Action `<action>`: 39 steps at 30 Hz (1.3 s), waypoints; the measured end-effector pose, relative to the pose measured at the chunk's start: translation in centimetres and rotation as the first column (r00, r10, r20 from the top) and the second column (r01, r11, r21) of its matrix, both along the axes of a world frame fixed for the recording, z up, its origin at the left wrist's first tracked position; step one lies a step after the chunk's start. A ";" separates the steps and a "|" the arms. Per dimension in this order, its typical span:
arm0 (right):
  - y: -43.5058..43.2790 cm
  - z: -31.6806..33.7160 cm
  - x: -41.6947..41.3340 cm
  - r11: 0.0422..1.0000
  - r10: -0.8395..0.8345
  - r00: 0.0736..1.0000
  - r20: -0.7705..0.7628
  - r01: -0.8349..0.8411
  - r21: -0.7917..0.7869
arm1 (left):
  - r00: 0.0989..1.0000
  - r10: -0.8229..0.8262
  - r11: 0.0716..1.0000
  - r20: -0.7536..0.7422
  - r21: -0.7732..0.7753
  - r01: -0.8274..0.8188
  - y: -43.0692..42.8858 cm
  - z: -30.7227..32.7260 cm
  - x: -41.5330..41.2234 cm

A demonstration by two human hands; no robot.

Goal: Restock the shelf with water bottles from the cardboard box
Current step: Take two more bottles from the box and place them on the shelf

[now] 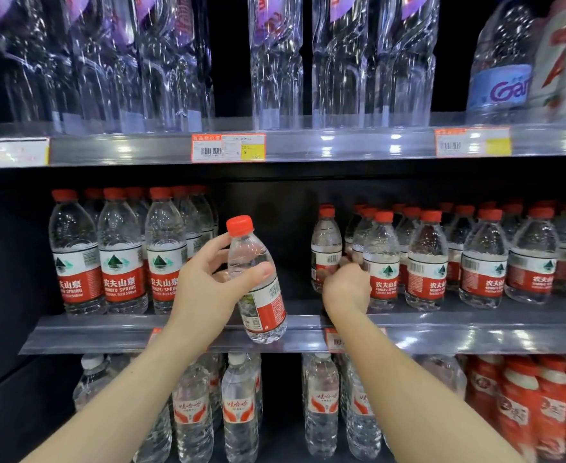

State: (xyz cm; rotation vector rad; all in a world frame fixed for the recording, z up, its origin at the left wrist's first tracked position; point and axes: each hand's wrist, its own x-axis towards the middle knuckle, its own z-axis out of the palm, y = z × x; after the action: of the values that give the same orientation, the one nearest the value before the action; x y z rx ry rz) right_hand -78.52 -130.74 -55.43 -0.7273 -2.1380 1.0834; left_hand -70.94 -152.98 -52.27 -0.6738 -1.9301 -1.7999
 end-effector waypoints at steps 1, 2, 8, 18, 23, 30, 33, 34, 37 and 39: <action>0.0 -0.2 0.0 1.000 -0.009 1.000 -0.004 0.009 0.006 | 1.000 0.001 1.000 0.002 0.002 -0.001 0.0 -0.1 0.0; -0.1 -0.3 -0.1 1.000 -0.014 1.000 -0.006 0.014 0.010 | 1.000 0.002 1.000 0.004 0.004 -0.002 0.0 -0.2 0.0; -0.5 -0.2 0.2 0.988 -0.024 0.998 0.059 0.014 0.155 | 1.000 0.015 1.000 0.006 0.021 -0.015 0.3 -1.2 0.5; -0.9 0.0 0.1 0.981 -0.020 0.994 0.107 -0.001 0.194 | 0.999 0.009 0.997 0.034 0.073 -0.011 0.0 -1.7 0.8; -1.2 0.6 1.6 0.980 0.024 0.998 0.064 -0.036 0.194 | 1.000 0.026 0.999 0.017 0.046 -0.026 0.4 -1.6 1.0; 0.5 1.0 6.4 0.949 0.261 0.936 -0.238 -0.203 0.242 | 1.000 -0.001 1.000 -0.020 0.011 0.001 2.9 0.9 0.7; 1.5 1.1 8.3 0.926 0.359 0.888 -0.288 -0.302 0.225 | 0.999 -0.010 0.999 -0.045 -0.031 0.009 4.8 2.3 -0.3; 1.7 1.1 8.6 0.918 0.386 0.872 -0.302 -0.330 0.220 | 0.998 -0.011 0.999 -0.056 -0.050 0.008 5.6 2.7 -0.8; 2.1 1.3 9.5 0.892 0.451 0.832 -0.323 -0.418 0.170 | 0.997 -0.008 0.995 -0.072 -0.096 0.001 7.9 3.1 -2.5; 2.3 1.4 10.0 0.848 0.518 0.784 -0.342 -0.523 0.087 | 0.999 -0.005 0.993 -0.054 -0.121 -0.002 9.4 2.9 -3.7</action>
State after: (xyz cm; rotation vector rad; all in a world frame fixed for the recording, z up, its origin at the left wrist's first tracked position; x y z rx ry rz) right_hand -68.53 -128.45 -54.05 0.0910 -2.0516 1.3862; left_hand -74.62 -143.58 -49.34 -0.7558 -2.0157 -1.6583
